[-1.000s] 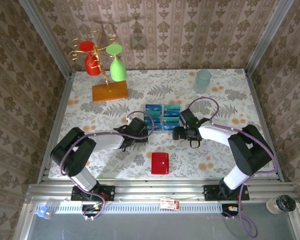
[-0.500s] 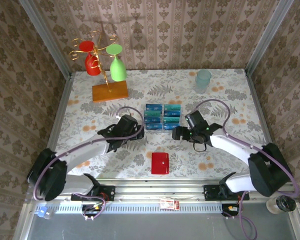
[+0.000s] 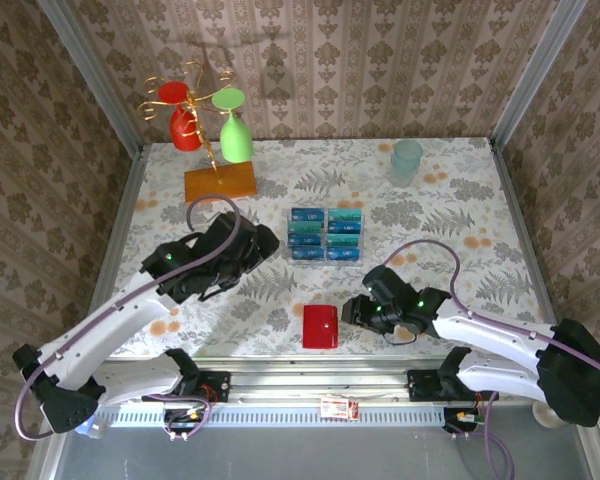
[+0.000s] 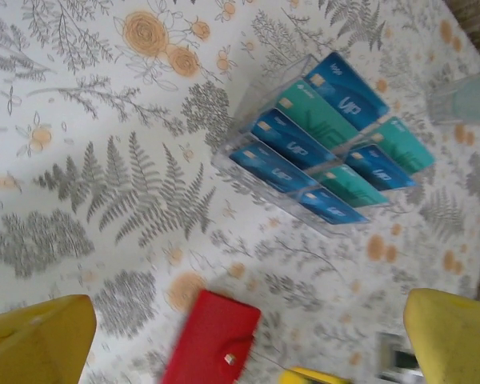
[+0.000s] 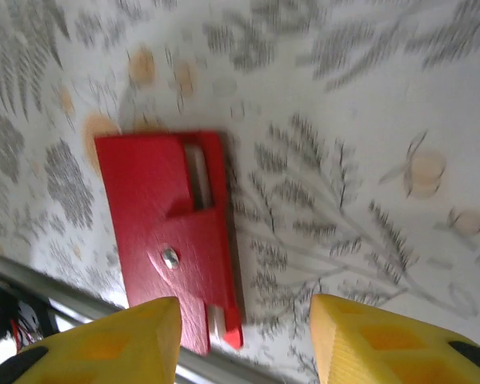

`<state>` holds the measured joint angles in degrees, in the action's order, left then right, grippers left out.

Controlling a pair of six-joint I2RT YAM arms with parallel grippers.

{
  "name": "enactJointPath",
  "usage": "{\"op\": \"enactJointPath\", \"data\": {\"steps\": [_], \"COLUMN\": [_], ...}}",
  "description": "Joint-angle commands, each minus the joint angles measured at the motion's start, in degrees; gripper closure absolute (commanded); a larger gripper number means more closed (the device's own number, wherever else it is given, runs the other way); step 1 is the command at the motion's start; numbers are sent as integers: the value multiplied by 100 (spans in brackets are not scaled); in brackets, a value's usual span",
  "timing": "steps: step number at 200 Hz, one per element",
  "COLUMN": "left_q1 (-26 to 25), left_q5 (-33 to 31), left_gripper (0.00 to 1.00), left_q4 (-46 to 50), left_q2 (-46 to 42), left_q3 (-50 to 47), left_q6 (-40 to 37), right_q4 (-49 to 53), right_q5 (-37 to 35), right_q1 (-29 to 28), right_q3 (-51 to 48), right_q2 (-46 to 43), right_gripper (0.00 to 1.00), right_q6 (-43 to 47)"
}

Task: Put the credit cards into the card holder

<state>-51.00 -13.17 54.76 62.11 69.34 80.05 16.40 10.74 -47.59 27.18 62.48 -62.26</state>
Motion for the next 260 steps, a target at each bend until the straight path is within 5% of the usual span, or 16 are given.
{"op": "enactJointPath", "data": {"steps": [1,74,177,260], "left_q1": [-213,-636,-718,-718], "left_q5": [-2,267,566,751], "left_gripper": [0,0,0,0], "left_q4": [1699,1892,1245,983], "left_q2": [410,452,230,476], "left_q3": [813,1780,1584,1914], "left_q6": [1107,1552,1333,1011], "right_q4": [-222,-590,-1115,-1283], "right_q5": [-204,-670,-616,-740], "right_q1": [-422,-1393,-1525,-1429], "right_q3": [-81,91,641,468], "right_q2": [42,827,1689,1770], "right_gripper": [55,59,62,100], "right_q6": [-869,-1652,-1702,-1880]}}
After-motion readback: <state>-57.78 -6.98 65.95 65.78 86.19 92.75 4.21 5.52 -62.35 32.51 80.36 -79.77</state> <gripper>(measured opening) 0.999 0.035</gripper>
